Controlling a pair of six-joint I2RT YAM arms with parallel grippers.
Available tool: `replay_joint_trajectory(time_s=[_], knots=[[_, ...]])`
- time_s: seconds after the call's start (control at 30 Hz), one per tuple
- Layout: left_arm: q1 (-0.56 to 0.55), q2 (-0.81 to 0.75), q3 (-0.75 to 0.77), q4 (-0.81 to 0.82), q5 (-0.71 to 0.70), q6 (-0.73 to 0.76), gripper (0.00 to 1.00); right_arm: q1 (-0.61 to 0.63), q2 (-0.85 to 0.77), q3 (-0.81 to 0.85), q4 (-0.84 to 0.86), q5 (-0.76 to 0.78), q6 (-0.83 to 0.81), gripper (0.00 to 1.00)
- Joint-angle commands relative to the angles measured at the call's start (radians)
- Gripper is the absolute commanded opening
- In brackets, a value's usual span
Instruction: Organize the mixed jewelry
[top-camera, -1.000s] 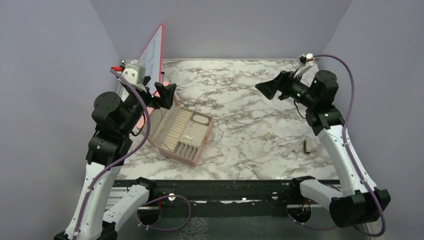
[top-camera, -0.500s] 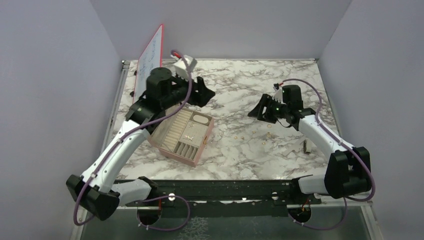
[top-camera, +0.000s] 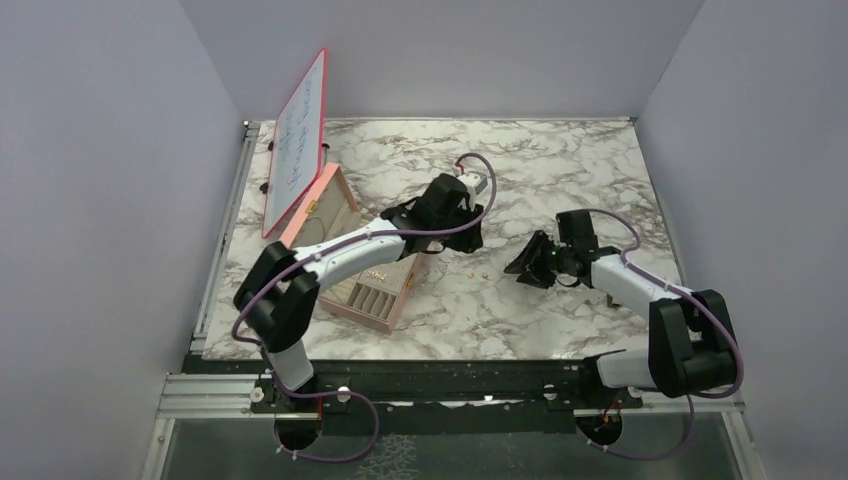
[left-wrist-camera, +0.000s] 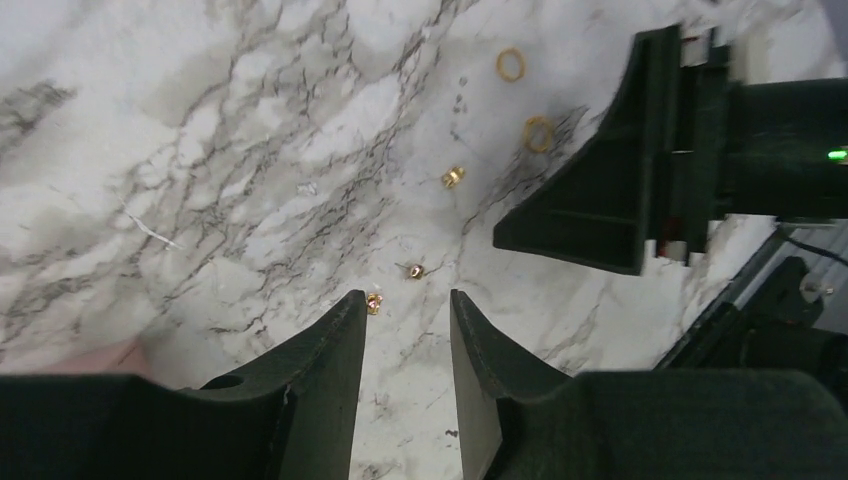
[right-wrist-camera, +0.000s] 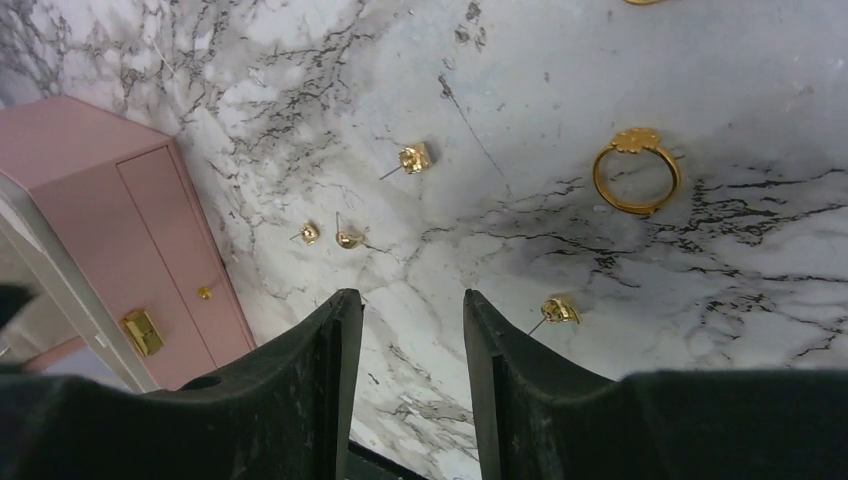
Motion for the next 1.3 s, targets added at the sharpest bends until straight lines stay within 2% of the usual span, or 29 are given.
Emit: replay_joint_trajectory(time_s=[0.0,0.13,0.33,1.03,1.27], knots=[[-0.03,0.134,0.042,0.032,0.012,-0.034,0.36,0.001,-0.02,-0.039,0.056,0.019,0.062,0.46],[-0.05,0.223,0.064,0.017,0.024,-0.039,0.31,0.001,-0.033,-0.058,0.051,0.031,0.068,0.46],[-0.065,0.286,0.074,-0.002,-0.012,-0.052,0.29,0.002,-0.025,-0.059,0.046,0.035,0.066,0.46],[-0.077,0.335,0.103,-0.079,-0.117,-0.053,0.3,0.001,0.007,-0.045,0.039,0.038,0.061,0.46],[-0.089,0.342,0.105,-0.078,-0.098,-0.045,0.19,0.001,0.005,-0.047,0.038,0.042,0.058,0.46]])
